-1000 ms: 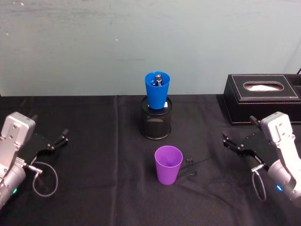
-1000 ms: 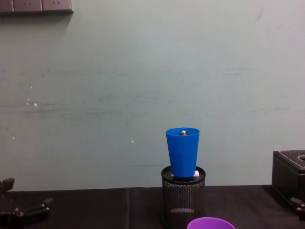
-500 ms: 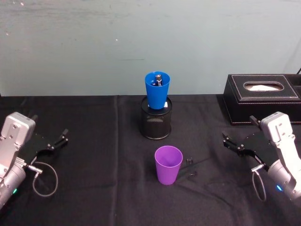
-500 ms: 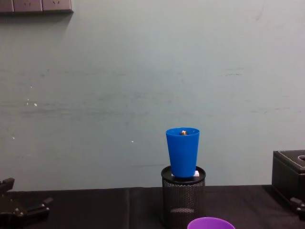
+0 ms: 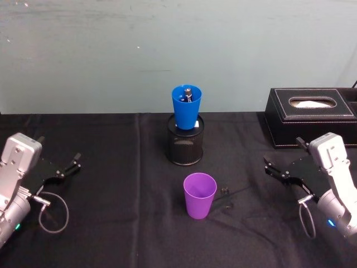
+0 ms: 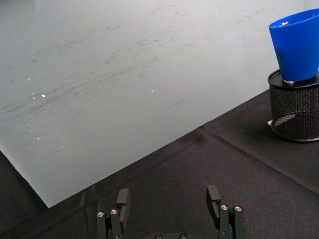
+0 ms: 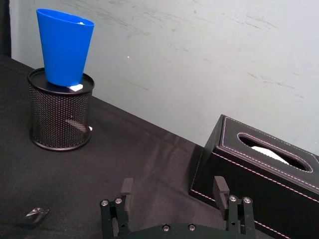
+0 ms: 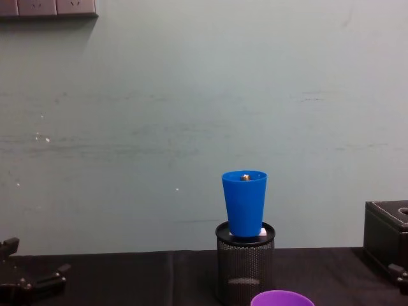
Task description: Pick up one cup with a gripper and tap it against the other cup.
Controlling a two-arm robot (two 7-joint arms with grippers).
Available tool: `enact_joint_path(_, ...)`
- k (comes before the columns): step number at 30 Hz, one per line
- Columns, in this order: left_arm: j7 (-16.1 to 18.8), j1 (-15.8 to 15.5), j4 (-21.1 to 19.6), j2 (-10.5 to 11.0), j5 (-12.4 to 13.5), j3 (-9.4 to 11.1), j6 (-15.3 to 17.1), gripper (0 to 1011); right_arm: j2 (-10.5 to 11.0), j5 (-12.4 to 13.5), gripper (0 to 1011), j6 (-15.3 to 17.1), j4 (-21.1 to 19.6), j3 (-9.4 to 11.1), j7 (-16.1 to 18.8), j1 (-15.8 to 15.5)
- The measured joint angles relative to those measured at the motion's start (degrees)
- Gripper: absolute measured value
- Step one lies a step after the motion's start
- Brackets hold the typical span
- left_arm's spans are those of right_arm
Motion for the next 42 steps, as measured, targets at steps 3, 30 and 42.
enact_joint_path(3, 0.0, 0.0, 0.0, 0.0, 0.0, 0.0, 0.0, 1000, 0.0, 0.0, 1003, 0.0, 0.0, 0.0, 0.0, 0.0)
enact_joint_path(30, 0.0, 0.0, 0.0, 0.0, 0.0, 0.0, 0.0, 1000, 1.4, 4.9, 1003, -7.8, -5.1, 1.3, 10.9, -8.3)
enact_joint_path(42, 0.0, 0.0, 0.0, 0.0, 0.0, 0.0, 0.0, 1000, 0.0, 6.7, 1003, -8.7, -4.4, -1.8, 21.6, -7.9)
